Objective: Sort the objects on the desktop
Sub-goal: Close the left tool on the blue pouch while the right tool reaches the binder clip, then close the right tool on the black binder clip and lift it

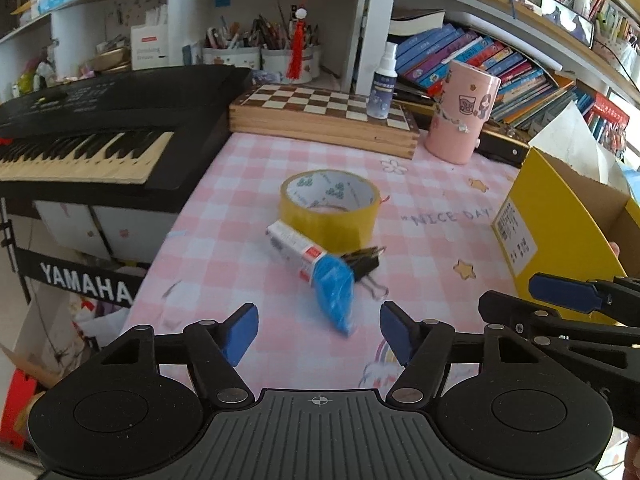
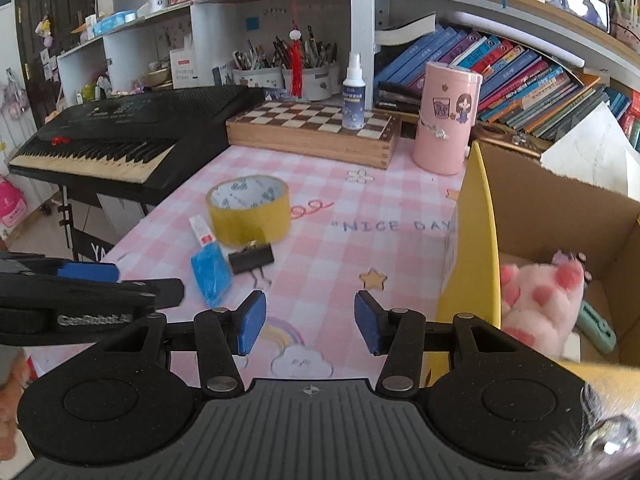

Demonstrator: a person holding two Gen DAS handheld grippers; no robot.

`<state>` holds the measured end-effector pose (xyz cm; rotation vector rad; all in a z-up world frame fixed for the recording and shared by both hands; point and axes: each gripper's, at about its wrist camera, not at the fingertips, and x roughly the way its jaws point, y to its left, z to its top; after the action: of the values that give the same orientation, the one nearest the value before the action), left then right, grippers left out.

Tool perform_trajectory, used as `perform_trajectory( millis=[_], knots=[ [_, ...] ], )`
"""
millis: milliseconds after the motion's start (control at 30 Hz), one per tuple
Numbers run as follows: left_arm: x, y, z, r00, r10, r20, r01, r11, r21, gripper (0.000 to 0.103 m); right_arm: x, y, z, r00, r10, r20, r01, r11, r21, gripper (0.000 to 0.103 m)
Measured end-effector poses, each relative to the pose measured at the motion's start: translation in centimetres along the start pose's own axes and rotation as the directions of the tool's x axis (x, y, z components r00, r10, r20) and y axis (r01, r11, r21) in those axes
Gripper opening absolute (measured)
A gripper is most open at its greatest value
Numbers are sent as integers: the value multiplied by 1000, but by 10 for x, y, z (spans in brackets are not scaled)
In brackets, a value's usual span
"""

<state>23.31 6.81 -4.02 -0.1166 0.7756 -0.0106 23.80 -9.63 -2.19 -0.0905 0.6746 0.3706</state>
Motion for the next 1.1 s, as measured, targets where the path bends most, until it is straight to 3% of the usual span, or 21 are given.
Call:
perform_trajectory(
  millis=[300, 400, 500, 767, 1100],
  knots=[
    [49, -11, 14, 999, 8, -47, -7, 1000, 18, 54, 15, -5, 15, 1000, 0, 1, 0, 1000, -14, 45],
    [58, -11, 15, 997, 2, -73, 0, 1000, 25, 45, 19, -5, 18, 1000, 2, 0, -2, 1000, -21, 45],
    [60, -9, 14, 996, -10, -88, 12, 1000, 24, 27, 24, -5, 19, 1000, 9, -7, -10, 1000, -25, 46],
    [30, 18, 6, 995, -33, -95, 33, 999, -3, 25, 51, 8, 21, 995, 70, -75, -73, 996, -46, 48],
    [-10, 57, -2, 994, 79, -81, -89, 987, -131, 25, 105, 33, 25, 984, 122, -131, -139, 981, -133, 52]
  ],
)
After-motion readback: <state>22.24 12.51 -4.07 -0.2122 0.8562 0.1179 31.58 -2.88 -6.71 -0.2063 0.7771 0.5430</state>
